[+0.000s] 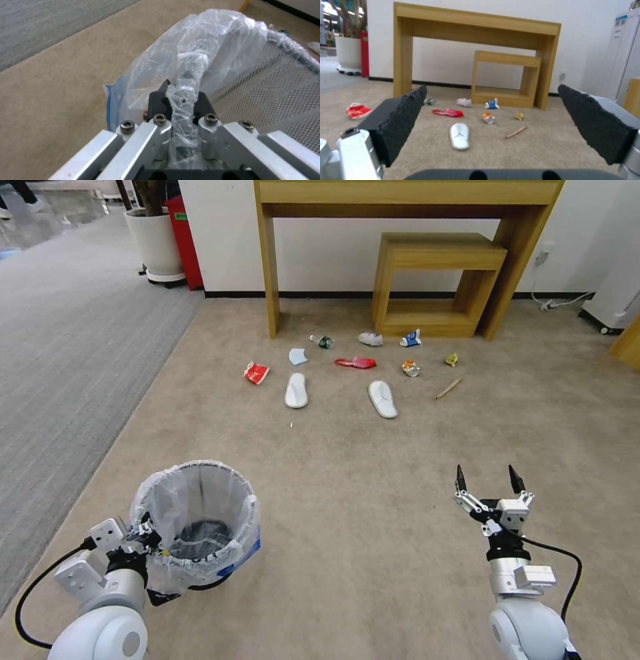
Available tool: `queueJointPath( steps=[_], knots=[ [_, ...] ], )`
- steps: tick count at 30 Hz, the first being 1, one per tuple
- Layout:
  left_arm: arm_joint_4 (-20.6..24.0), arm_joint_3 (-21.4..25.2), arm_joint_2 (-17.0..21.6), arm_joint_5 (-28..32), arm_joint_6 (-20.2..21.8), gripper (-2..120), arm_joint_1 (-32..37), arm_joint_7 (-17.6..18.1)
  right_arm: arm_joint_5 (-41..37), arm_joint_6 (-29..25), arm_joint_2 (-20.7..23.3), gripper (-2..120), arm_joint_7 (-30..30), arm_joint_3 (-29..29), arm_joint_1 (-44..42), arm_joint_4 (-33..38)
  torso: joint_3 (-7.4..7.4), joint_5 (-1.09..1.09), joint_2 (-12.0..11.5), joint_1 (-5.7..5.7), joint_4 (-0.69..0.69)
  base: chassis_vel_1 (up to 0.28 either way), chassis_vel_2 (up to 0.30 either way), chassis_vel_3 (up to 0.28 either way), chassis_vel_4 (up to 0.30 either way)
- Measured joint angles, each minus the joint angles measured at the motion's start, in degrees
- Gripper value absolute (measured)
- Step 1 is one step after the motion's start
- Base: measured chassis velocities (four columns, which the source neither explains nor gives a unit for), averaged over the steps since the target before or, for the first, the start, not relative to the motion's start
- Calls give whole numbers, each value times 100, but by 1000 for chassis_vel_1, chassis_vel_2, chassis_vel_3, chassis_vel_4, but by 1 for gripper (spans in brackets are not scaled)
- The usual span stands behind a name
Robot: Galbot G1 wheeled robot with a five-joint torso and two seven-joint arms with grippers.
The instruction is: Pick up the trash bin and place the garbage on the floor into it.
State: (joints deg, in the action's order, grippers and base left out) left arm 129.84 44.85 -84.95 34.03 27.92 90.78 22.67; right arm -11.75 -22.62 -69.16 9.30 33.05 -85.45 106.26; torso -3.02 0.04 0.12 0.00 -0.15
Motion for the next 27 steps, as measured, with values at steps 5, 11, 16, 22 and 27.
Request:
queueJointPath(
  steps=[5, 11, 16, 22, 27],
  knots=[
    [9, 16, 9, 7, -2, 3, 2, -1, 8, -13, 1, 100, 0, -8, -1, -3, 1, 1, 0, 0, 0, -174, 163, 170, -174],
    [13, 13, 0, -1, -8, 3, 13, -1, 11, -34, 4, 100, 0, -16, 2, -6, 0, 0, 0, 0, 1, -163, 167, 173, -165],
    [16, 7, -12, -13, -12, 3, 15, -1, 12, -51, 25, 100, 0, -18, 1, -8, 1, 0, 0, 0, 1, -164, 162, 165, -172],
    [31, 8, -18, -17, -13, 3, 18, -1, 23, -52, 39, 100, 0, -26, -2, -8, 1, 0, 0, 0, 1, -136, 148, 156, -146],
    [43, 21, -17, -14, -13, 3, 19, -1, 23, -53, 70, 100, -2, -31, 1, -5, 0, 0, 0, 0, 0, -152, 148, 151, -163]
  ],
)
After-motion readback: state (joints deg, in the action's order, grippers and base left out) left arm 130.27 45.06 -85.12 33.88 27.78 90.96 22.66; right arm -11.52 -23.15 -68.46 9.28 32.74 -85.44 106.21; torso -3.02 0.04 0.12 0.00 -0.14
